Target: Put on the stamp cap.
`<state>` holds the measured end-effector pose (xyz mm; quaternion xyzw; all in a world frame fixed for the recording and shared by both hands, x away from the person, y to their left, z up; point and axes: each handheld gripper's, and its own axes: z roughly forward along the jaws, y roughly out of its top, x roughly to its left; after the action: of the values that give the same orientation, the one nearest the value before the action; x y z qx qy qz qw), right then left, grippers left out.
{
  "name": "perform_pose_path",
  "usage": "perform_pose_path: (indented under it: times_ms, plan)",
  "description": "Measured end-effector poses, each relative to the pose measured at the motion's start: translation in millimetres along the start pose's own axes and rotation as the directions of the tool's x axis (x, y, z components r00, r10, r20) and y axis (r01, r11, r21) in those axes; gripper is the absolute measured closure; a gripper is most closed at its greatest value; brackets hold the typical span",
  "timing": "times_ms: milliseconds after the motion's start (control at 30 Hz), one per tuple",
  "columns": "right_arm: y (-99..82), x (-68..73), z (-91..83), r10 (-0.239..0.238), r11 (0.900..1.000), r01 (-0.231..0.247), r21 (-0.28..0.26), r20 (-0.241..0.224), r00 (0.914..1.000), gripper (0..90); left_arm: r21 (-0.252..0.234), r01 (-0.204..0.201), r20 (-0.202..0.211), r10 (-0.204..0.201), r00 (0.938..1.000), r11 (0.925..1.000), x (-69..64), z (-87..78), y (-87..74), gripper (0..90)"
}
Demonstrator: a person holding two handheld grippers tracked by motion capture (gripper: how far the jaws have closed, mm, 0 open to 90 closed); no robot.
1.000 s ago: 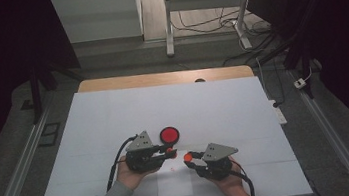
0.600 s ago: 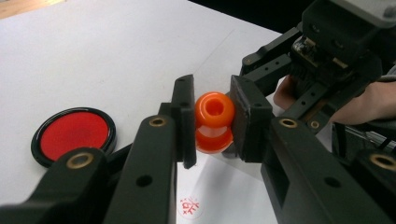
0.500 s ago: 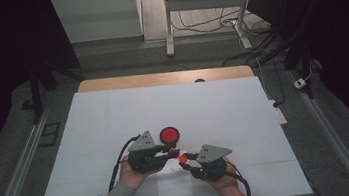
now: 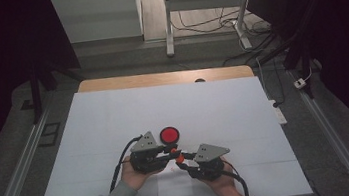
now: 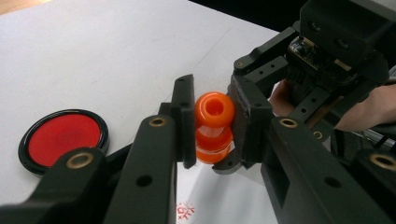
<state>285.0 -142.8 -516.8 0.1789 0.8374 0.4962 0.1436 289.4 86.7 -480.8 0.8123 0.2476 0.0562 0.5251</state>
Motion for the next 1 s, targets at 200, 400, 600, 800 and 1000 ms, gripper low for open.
perform_pose_path:
  times_ms: [200,400,600,800,1000]
  plan:
    - [1.1,1.2,0.8,0.002,1.0000,-0.002,-0.006,-0.003,1.0000,64.2,0.008,0.001,0.002,-0.001,1.0000,1.0000,0.5,1.3,-0.9,72.0]
    - [1.9,0.3,-0.1,0.007,0.9998,-0.007,-0.017,-0.001,1.0000,64.2,0.014,-0.002,0.004,0.002,1.0000,0.9999,-0.2,3.6,-2.0,72.0]
    - [2.3,0.3,-1.1,0.013,0.9996,-0.013,-0.025,0.002,0.9999,64.2,0.015,-0.001,0.002,0.001,1.0000,0.9999,0.0,4.3,-2.7,72.0]
    - [2.9,0.8,-1.3,0.010,0.9996,-0.010,-0.028,0.001,1.0000,64.2,0.016,-0.001,0.003,0.001,1.0000,0.9999,-1.2,5.3,-2.8,72.0]
    - [3.3,1.5,-1.8,0.005,0.9996,-0.005,-0.028,0.002,1.0000,64.2,0.022,-0.006,0.002,0.006,1.0000,0.9998,-2.1,6.8,-3.2,72.0]
